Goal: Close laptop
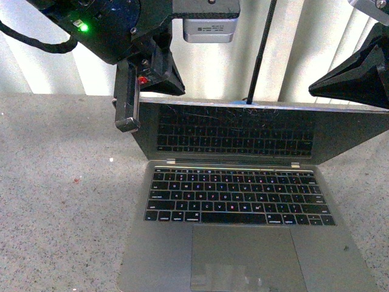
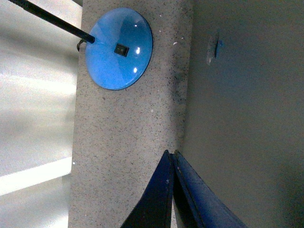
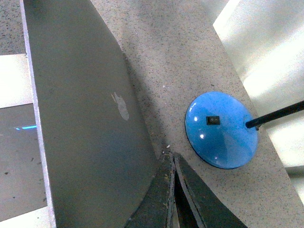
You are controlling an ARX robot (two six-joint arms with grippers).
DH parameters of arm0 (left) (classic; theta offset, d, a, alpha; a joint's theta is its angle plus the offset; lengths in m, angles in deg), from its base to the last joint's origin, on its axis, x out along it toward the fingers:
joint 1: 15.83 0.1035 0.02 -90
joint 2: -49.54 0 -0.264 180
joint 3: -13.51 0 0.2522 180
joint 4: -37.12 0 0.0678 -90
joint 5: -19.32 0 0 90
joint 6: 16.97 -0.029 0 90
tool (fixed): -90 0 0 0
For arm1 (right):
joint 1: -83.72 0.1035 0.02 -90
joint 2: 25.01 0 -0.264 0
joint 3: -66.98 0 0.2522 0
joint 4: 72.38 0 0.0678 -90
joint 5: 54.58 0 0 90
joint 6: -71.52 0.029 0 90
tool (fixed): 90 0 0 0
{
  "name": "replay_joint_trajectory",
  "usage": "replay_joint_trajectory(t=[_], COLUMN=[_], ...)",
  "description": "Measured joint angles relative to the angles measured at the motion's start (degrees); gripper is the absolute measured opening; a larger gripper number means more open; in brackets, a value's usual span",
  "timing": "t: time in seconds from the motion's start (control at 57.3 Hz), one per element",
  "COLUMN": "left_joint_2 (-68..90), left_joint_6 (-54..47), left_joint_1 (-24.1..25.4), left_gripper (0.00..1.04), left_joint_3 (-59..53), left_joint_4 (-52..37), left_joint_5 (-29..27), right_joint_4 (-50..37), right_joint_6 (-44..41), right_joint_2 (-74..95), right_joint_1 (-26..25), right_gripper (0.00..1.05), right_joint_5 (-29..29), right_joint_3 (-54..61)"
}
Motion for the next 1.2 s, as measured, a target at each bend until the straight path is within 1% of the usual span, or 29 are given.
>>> replay_joint_trajectory(t=[0.471, 1.012, 1.204], left_joint_2=[-2.6, -2.7, -2.6], left_joint_6=[-0.1, 0.0, 0.0], left_joint_1=[-0.7, -1.2, -1.5], left_gripper=[0.04, 0.04, 0.04], left_joint_3=[-5.3, -11.1, -12.9], left_joint_4=[-2.2, -7.3, -8.5], left_joint_5=[0.5, 0.8, 1.2], right_joint_4=[-2.0, -7.6, -11.2], right_joint_6=[0.4, 2.4, 3.9], right_joint_2=[-0.2, 0.2, 0.9], right_joint_1=[1.4, 2.6, 3.3], right_gripper=[0.03, 0.03, 0.03], right_joint_5=[0.5, 0.3, 0.1], right_joint_3=[3.1, 8.0, 10.7])
